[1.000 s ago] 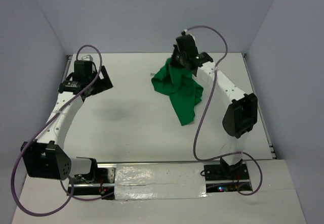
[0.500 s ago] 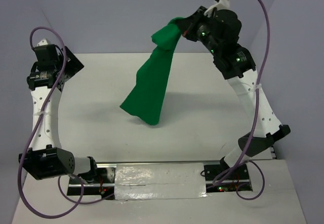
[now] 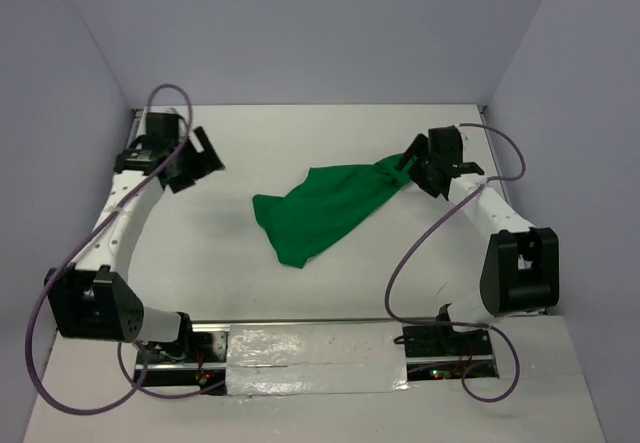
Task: Fold and stack the t-shirts
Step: Flatten out the tshirt
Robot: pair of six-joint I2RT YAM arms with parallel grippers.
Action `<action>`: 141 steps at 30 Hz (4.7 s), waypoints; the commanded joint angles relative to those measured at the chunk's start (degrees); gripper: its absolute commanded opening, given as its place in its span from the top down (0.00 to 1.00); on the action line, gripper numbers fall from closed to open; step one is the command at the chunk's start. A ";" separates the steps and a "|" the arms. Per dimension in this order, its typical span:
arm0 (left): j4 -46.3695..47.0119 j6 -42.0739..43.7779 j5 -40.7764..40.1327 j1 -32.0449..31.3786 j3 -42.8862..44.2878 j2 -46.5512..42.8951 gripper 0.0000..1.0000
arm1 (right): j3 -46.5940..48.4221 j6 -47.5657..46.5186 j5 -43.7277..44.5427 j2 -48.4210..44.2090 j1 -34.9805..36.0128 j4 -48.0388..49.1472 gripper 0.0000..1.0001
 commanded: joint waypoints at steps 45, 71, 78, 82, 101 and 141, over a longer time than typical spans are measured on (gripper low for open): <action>12.20 -10.11 1.44 -26.07 -4.63 22.20 0.55 | 2.72 -3.80 7.93 -2.59 11.14 -4.15 0.04; 8.60 -9.93 -4.89 -30.46 -1.03 21.58 0.46 | 1.14 -3.45 5.30 -1.08 10.34 -2.83 0.05; 5.78 -8.53 -12.53 -33.09 1.61 24.03 0.36 | 0.79 -3.45 4.95 -1.08 10.25 -2.57 0.05; 5.78 -8.61 -16.22 -33.36 2.40 25.62 0.36 | 0.87 -3.19 4.51 -0.73 10.25 -2.66 0.06; 7.54 -10.02 -15.00 -33.45 0.38 24.65 0.14 | 0.61 -3.36 4.07 -0.73 10.25 -2.75 0.06; 5.36 -10.03 -15.87 -32.92 3.19 22.46 1.00 | 0.26 -3.62 3.72 -0.38 10.25 -3.10 0.06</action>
